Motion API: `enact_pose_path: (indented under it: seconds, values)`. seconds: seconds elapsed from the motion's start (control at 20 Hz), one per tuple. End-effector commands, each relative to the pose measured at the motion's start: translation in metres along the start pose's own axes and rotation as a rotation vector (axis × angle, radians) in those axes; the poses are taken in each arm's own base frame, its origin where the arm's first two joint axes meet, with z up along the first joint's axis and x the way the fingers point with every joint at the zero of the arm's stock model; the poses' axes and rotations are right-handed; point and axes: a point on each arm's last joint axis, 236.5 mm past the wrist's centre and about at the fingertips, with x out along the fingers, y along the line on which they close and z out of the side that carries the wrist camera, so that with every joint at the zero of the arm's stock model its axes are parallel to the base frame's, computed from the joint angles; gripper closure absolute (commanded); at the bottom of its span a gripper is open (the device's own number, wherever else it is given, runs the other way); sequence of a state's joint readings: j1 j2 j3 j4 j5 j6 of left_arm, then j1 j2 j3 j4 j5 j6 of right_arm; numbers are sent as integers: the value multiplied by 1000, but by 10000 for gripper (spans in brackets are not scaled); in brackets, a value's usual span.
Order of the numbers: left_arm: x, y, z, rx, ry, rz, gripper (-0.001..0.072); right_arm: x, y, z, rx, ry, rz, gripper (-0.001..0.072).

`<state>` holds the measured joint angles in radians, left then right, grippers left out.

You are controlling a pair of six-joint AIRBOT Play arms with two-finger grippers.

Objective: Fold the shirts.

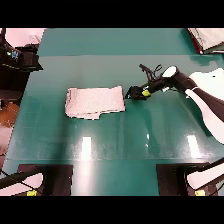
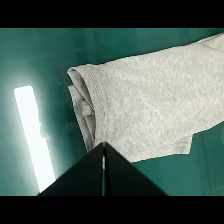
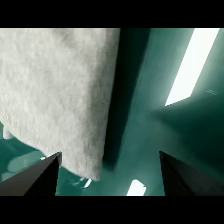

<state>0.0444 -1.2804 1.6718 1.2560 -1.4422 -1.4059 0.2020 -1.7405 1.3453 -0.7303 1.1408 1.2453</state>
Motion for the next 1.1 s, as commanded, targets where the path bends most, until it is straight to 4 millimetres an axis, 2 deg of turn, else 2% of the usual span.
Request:
enact_pose_path:
  seconds: [0.0, 0.1, 0.2, 0.3, 0.4, 0.45, 0.5, 0.55, 0.65, 0.7, 0.8, 0.9, 1.05]
  values:
    - [1, -1, 1, -3, -7, -6, 686, 31, 14, 5, 57, 15, 133, 42]
    - [1, -1, 1, -3, -6, -6, 686, 51, 32, 12, 31, 24, 163, 56]
    - [1, -1, 1, -3, -6, -6, 686, 70, 54, 17, -9, 29, 187, 135]
    - [1, -1, 1, -2, -6, -6, 686, 86, 73, 15, -51, 47, 201, 177]
    - [1, -1, 1, -2, -6, -6, 686, 97, 85, 12, -83, 62, 209, 298]
    - [1, -1, 1, -2, -5, -6, 686, 100, 89, 13, -97, 62, 210, 410]
    - [1, -1, 1, -2, -5, -6, 686, 99, 92, 15, -124, 51, 212, 582]
    - [1, -1, 0, -3, -2, -6, 686, 97, 94, 18, -154, 42, 215, 696]
    - [1, -1, -2, -3, 7, -8, 685, 86, 96, 26, -179, 29, 220, 695]
    - [1, -2, -4, -3, 14, -9, 686, 75, 93, 30, -187, 25, 211, 696]
    - [1, -2, -5, -4, 20, -11, 686, 39, 73, 46, -160, -10, 145, 696]
    - [1, -6, -3, -7, 13, -28, 686, -18, 43, 64, -177, -79, 52, 696]
    - [1, -26, 9, -18, -36, -112, 686, -126, -5, 92, -134, -255, -67, 696]
